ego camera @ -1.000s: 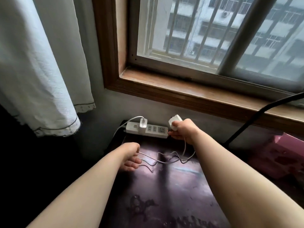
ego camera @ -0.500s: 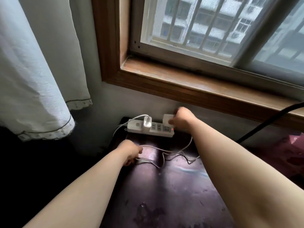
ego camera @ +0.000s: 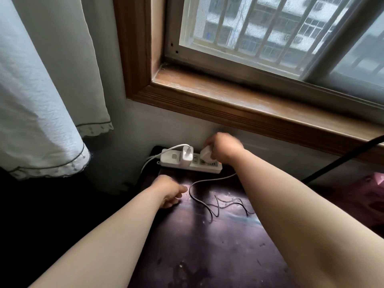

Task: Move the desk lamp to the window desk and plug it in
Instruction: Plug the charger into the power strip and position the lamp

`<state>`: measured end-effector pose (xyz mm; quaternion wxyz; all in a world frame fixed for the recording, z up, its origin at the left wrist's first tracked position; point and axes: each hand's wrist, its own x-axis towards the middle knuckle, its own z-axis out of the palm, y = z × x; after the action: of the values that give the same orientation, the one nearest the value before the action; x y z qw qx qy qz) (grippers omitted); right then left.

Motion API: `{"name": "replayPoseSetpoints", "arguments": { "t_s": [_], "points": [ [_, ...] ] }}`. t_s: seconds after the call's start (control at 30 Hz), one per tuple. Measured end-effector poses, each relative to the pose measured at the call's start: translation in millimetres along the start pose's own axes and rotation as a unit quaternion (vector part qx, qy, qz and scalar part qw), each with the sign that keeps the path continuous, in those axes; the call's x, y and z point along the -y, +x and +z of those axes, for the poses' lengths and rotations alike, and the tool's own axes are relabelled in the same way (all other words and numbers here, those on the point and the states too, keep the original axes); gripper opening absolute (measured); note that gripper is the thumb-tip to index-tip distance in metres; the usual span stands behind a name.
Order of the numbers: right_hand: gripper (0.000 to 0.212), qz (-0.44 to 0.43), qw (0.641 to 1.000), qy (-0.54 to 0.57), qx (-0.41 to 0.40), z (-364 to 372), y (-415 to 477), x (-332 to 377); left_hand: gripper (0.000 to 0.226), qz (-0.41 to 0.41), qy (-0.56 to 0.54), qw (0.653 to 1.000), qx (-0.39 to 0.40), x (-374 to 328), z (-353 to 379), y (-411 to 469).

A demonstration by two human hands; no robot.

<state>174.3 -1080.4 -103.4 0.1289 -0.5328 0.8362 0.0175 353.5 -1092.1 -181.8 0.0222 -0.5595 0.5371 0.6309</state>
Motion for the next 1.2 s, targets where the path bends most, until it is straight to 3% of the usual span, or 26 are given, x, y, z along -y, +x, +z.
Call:
{"name": "replayPoseSetpoints", "arguments": {
  "t_s": [0.33,0.5,1.2],
  "points": [
    [0.051,-0.052,0.997,-0.056,-0.002,4,5,8,0.009,0.001,-0.021,1.0,0.013,-7,5,-4],
    [0.03,-0.046,0.997,-0.057,-0.024,1,2,8,0.011,0.002,-0.027,1.0,0.014,-12,7,-4],
    [0.033,-0.045,0.997,-0.062,-0.009,4,9,20,0.01,0.008,-0.027,0.999,0.026,-14,-1,-2]
  ]
}}
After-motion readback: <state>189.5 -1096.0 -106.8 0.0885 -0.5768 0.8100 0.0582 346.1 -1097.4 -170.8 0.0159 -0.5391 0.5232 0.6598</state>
